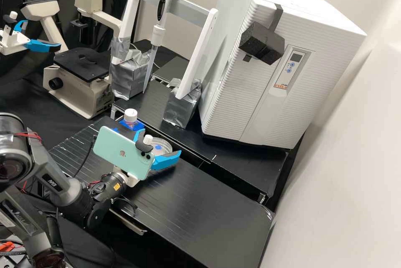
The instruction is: Open the lid
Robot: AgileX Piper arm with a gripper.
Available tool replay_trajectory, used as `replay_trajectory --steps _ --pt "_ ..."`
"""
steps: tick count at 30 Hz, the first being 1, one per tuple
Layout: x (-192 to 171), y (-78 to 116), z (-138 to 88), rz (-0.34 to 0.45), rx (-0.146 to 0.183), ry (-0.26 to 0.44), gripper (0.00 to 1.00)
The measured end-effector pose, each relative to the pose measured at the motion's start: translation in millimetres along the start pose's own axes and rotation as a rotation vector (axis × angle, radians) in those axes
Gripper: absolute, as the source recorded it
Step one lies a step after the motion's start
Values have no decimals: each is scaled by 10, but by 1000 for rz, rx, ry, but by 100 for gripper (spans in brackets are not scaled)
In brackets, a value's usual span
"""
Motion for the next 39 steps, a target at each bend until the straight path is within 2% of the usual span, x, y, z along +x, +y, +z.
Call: replay_trajectory --steps 5,10,14,25,29,37,39 --pt "-44 56 -54 26 7 24 0" --pt "-130 167 -79 85 39 27 0" --pt "-166 219 5 110 74 -21 0" --pt "-127 451 451 168 152 -205 0" --pt "-110 513 523 187 162 -213 0" --pt "-66 494 603 176 197 -209 0" --pt "-54 483 617 174 184 -216 0"
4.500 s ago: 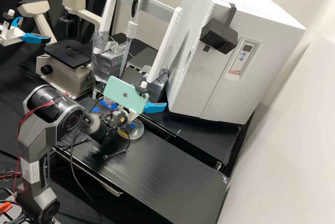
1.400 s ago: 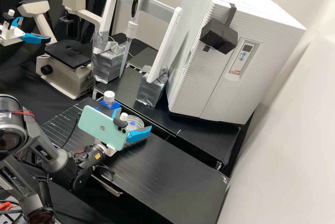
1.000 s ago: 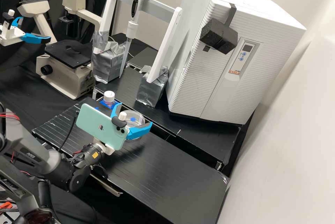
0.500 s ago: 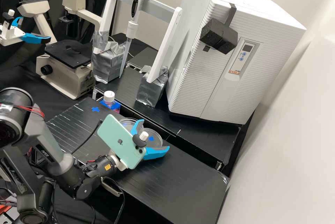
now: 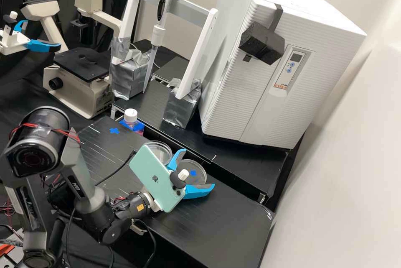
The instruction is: Open the lid
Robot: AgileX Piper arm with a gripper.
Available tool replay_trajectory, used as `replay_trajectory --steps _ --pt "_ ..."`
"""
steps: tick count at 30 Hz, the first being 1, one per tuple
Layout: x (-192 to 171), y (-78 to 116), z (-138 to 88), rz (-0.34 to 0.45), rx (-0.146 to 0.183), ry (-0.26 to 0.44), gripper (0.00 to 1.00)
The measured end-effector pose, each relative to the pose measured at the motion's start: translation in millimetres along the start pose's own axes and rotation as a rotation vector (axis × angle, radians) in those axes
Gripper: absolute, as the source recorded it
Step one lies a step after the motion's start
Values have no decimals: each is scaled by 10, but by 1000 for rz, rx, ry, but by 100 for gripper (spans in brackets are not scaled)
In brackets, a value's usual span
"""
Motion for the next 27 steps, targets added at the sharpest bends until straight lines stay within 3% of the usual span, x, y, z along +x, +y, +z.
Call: replay_trajectory --steps 6,16,17,21,27 --pt "21 -11 13 8 -45 -8 0" --pt "32 13 13 45 -62 -18 0" --pt "36 10 10 45 -69 -17 100" --pt "43 12 6 57 -88 -20 100" --pt "52 1 -4 55 -88 -17 100"
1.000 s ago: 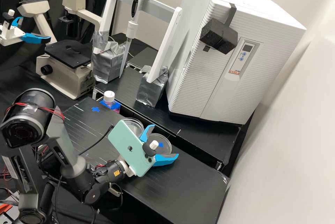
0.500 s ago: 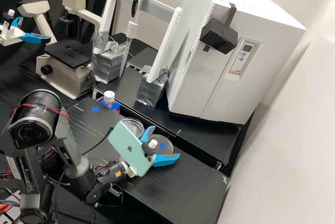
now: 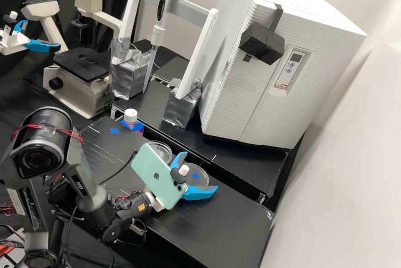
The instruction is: Open the lid
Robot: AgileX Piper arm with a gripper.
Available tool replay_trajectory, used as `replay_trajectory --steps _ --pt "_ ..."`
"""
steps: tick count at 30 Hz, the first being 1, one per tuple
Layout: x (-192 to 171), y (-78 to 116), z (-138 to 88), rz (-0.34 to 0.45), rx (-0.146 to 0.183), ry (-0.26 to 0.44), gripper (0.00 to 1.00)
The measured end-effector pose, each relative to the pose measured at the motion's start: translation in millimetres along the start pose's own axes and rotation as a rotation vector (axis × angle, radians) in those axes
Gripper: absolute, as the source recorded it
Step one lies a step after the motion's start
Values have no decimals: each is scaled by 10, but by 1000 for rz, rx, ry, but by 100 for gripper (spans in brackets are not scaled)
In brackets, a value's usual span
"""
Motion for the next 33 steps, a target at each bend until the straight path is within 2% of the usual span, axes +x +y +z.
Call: replay_trajectory --steps 13,18,21,23,25,28,31,32,33 --pt "0 4 -34 7 -22 8 100" --pt "-52 74 -169 43 -8 46 100" --pt "-115 104 -325 68 16 110 100" --pt "-175 64 -479 60 27 181 100" --pt "-267 -22 -680 31 23 283 100" --pt "-371 -183 -871 -42 24 400 100" --pt "-470 -319 -1002 -100 65 488 100" --pt "-506 -378 -1048 -131 89 521 100" --pt "-512 -385 -1059 -134 95 528 100"
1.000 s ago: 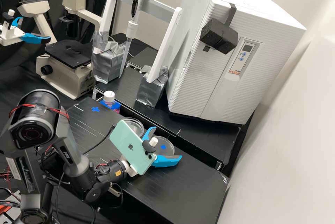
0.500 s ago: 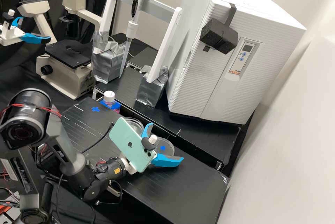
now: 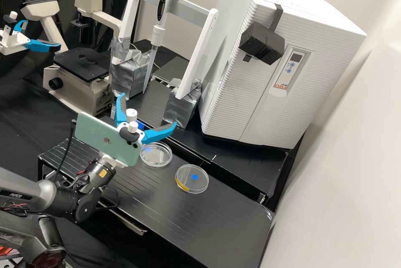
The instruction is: Open the lid
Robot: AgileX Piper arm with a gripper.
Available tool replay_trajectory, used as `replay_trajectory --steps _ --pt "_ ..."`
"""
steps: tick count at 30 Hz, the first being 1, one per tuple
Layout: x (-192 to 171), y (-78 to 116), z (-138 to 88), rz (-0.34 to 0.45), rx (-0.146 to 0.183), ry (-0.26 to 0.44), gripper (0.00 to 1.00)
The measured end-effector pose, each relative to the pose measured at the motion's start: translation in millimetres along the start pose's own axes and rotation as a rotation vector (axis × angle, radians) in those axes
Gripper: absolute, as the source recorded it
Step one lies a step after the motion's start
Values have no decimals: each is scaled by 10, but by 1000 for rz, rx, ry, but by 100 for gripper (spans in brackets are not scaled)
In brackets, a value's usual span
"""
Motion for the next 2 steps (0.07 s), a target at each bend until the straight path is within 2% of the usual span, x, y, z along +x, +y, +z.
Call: replay_trajectory --steps 2 --pt "-2 -31 -33 -2 30 19 100"
